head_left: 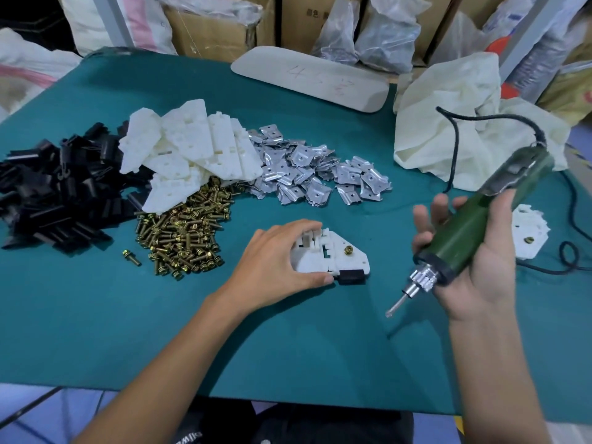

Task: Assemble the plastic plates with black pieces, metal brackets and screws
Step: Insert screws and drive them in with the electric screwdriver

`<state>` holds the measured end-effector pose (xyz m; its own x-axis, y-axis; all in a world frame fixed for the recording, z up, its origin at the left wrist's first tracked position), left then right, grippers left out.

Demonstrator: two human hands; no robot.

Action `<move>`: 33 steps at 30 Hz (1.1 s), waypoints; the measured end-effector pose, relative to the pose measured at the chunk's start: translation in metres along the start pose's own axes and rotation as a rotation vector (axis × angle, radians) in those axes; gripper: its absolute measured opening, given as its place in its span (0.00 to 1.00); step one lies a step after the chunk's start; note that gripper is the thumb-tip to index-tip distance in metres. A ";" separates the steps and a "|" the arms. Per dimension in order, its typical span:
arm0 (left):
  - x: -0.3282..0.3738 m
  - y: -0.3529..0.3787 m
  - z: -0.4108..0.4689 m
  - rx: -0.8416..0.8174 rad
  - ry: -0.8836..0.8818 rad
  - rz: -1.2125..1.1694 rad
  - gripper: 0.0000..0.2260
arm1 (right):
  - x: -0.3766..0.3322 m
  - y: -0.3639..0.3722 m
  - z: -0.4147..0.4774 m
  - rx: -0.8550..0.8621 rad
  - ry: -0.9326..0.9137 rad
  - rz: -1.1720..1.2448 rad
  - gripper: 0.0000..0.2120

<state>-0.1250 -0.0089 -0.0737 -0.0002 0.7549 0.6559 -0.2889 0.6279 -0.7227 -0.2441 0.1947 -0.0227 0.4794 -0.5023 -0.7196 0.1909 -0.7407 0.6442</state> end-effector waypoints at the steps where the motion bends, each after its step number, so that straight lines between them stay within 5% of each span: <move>1: 0.000 0.000 0.000 0.005 0.003 -0.003 0.38 | -0.003 0.005 0.002 0.022 -0.026 -0.028 0.18; 11: 0.000 -0.003 0.000 0.020 -0.011 -0.009 0.39 | -0.035 0.094 0.012 -0.099 -0.439 -0.375 0.07; 33: -0.002 0.000 0.001 0.018 0.022 -0.016 0.39 | -0.006 0.101 0.029 -0.097 -0.499 -0.513 0.15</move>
<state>-0.1263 -0.0108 -0.0746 0.0258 0.7491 0.6620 -0.3059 0.6363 -0.7082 -0.2526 0.1106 0.0394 -0.1354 -0.2627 -0.9553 0.3729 -0.9068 0.1965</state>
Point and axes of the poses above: each hand's wrist, its own z-axis towards the middle knuckle, its own y-axis out of the palm, x = y × z, the point moved 9 cm from there along z, towards the middle knuckle, and after that the axes turned 7 degrees about y, right-handed, at the moved point
